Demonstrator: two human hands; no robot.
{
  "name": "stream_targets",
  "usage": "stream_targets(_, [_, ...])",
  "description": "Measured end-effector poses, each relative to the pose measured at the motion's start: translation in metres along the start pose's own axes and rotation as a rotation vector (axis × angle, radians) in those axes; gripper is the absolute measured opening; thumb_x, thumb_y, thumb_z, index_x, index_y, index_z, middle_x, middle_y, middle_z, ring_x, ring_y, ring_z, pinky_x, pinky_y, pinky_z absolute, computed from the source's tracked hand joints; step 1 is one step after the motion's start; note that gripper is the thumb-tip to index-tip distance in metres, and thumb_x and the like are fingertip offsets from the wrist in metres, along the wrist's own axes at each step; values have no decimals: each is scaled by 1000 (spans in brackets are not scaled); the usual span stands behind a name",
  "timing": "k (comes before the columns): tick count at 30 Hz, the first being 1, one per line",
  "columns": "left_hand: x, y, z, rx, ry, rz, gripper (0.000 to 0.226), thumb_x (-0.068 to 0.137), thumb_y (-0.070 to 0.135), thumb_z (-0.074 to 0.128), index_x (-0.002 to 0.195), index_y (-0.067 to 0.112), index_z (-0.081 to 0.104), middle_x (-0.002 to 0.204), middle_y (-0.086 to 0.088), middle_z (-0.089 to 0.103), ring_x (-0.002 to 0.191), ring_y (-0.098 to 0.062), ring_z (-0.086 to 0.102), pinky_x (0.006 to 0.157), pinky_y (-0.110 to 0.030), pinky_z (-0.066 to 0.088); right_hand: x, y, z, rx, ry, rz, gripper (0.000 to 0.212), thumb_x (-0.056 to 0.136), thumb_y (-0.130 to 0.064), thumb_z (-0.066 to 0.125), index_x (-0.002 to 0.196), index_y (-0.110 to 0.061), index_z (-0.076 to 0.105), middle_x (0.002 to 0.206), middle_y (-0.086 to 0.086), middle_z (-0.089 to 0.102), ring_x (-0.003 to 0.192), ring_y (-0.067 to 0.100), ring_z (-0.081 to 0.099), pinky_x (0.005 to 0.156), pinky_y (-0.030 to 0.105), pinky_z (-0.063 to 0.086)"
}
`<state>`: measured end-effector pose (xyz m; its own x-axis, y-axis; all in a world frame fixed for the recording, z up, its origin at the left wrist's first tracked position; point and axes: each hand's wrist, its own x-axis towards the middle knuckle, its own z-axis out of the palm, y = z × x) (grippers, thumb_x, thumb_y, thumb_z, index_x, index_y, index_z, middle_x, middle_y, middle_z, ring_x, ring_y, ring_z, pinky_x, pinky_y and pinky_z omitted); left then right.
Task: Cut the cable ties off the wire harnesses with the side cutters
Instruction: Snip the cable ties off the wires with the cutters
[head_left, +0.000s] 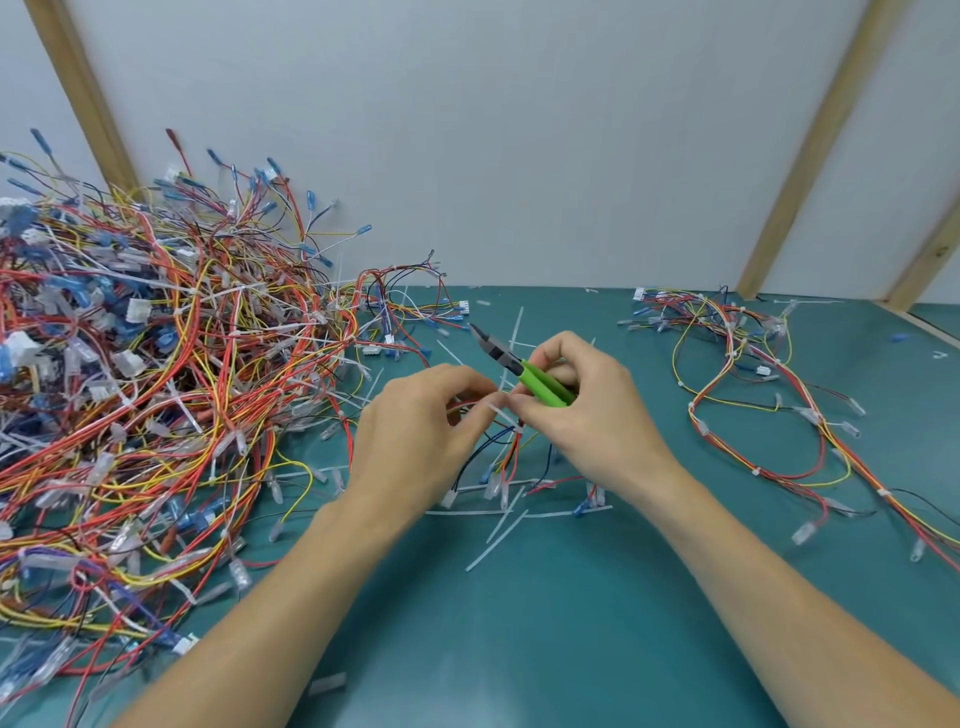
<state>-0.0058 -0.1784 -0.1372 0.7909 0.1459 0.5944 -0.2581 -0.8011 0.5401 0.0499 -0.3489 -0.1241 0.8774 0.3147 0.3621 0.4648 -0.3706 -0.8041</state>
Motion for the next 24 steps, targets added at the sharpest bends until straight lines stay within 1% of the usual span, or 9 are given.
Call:
stream_targets(3, [0, -3, 1, -22, -30, -43, 7, 88, 40, 72, 86, 34, 71, 77, 17, 71, 74, -5, 66, 70, -34, 55, 0, -1, 0, 5, -23, 3, 24, 86, -22, 82, 86, -27, 58, 78, -6, 77, 74, 18, 71, 70, 32, 55])
stream_targets(6, [4, -11, 5, -133, -95, -135, 9, 88, 34, 72, 80, 30, 71, 70, 13, 69, 68, -9, 64, 66, -32, 53, 1, -1, -7, -2, -6, -5, 23, 80, -28, 86, 86, -26, 63, 83, -7, 77, 79, 14, 72, 78, 34, 58])
stream_targets(9, [7, -23, 5, -306, -123, -243, 13, 90, 26, 72, 78, 23, 72, 55, 11, 55, 50, -8, 44, 53, -25, 36, 5, -2, -20, -77, 36, -19, 32, 72, -49, 88, 83, -28, 67, 79, -12, 75, 77, 11, 70, 80, 34, 56])
stream_targets(11, [8, -29, 3, -411, -158, -293, 14, 92, 20, 72, 78, 17, 72, 51, 11, 46, 48, -7, 35, 50, -20, 29, 6, -1, -29, -130, 42, -7, 41, 64, -64, 83, 80, -28, 70, 76, -13, 74, 76, 12, 70, 80, 37, 57])
stream_targets(14, [8, -30, 2, -448, -204, -296, 15, 92, 14, 71, 77, 12, 72, 49, 15, 46, 48, -2, 36, 49, -12, 27, 8, 4, -37, -185, 1, -10, 42, 63, -66, 83, 77, -28, 71, 75, -13, 75, 75, 13, 72, 79, 41, 58])
stream_targets(16, [7, -28, 4, -445, -210, -292, 17, 91, 12, 70, 74, 12, 72, 48, 16, 47, 47, 0, 38, 49, -9, 27, 9, 8, -39, -230, -26, -20, 42, 63, -67, 83, 77, -30, 71, 74, -15, 74, 73, 8, 71, 78, 39, 58])
stream_targets(18, [6, -26, 4, -419, -183, -269, 20, 90, 13, 70, 71, 17, 72, 48, 15, 46, 47, -1, 37, 49, -11, 26, 10, 10, -41, -276, -51, -34, 44, 61, -71, 81, 77, -32, 71, 74, -19, 74, 73, 2, 71, 79, 36, 59])
stream_targets(21, [5, -26, 4, -335, -77, -193, 21, 91, 24, 71, 70, 21, 73, 51, 9, 44, 52, -9, 34, 52, -26, 27, 11, 11, -44, -336, -72, -68, 49, 59, -77, 76, 79, -32, 71, 74, -21, 74, 75, -1, 71, 78, 34, 60])
stream_targets(24, [6, -24, 4, -273, -9, -158, 24, 91, 36, 71, 72, 23, 75, 49, 7, 35, 52, -13, 29, 53, -29, 25, 13, 11, -50, -404, -80, -91, 49, 60, -78, 74, 79, -32, 71, 75, -19, 74, 75, 0, 70, 76, 34, 59])
